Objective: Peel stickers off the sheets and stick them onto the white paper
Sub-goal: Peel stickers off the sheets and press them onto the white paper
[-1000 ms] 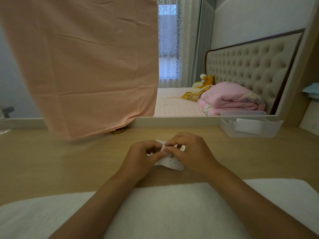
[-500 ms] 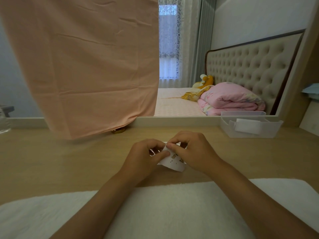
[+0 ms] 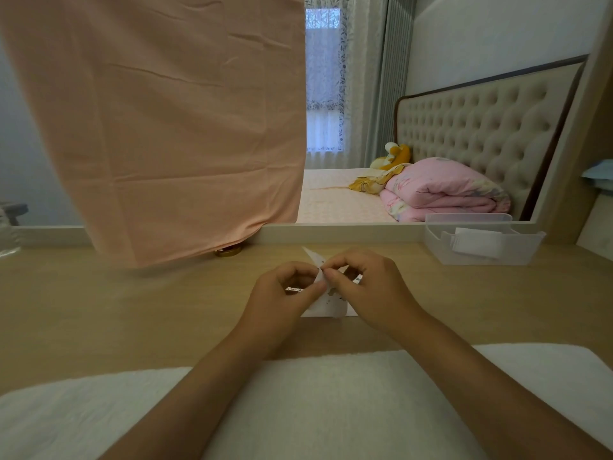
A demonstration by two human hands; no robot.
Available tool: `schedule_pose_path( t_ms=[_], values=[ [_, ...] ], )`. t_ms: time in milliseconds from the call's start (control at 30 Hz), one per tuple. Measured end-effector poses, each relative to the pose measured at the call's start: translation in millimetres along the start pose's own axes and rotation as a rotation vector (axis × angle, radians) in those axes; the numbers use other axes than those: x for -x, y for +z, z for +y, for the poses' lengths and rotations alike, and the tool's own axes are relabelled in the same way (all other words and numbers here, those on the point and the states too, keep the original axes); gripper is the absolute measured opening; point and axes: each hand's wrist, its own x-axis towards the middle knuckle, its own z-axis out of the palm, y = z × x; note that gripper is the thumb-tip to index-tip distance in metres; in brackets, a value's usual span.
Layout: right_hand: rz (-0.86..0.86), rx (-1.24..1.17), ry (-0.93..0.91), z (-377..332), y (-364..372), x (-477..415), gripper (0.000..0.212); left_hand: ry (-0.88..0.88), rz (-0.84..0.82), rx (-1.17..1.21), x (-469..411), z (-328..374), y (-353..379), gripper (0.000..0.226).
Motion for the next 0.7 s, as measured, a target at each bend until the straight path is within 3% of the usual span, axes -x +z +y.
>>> schedule_pose_path(
  t_ms=[100, 267, 533, 700],
  values=[
    [0.006, 0.066, -0.096, 3.4, 1.2, 0.6, 0.015, -0.121, 0.039, 0.176, -0.4, 2.2, 1.7, 0.013],
    [0.045, 0.115, -0.163, 3.5, 3.1, 2.0, 0.016, -0.126, 0.051, 0.203, -0.5, 0.3, 3.3, 0.016],
    [0.007, 0.031, -0.095, 5.3, 4.7, -1.4, 0.019, 0.071, 0.066, -0.052, -0.2, -2.4, 2.9, 0.017],
    [-0.002, -0.103, -0.003, 6.2, 3.9, -2.0, 0.009, 0.114, 0.078, -0.136, -1.3, -3.7, 1.3, 0.014]
  ],
)
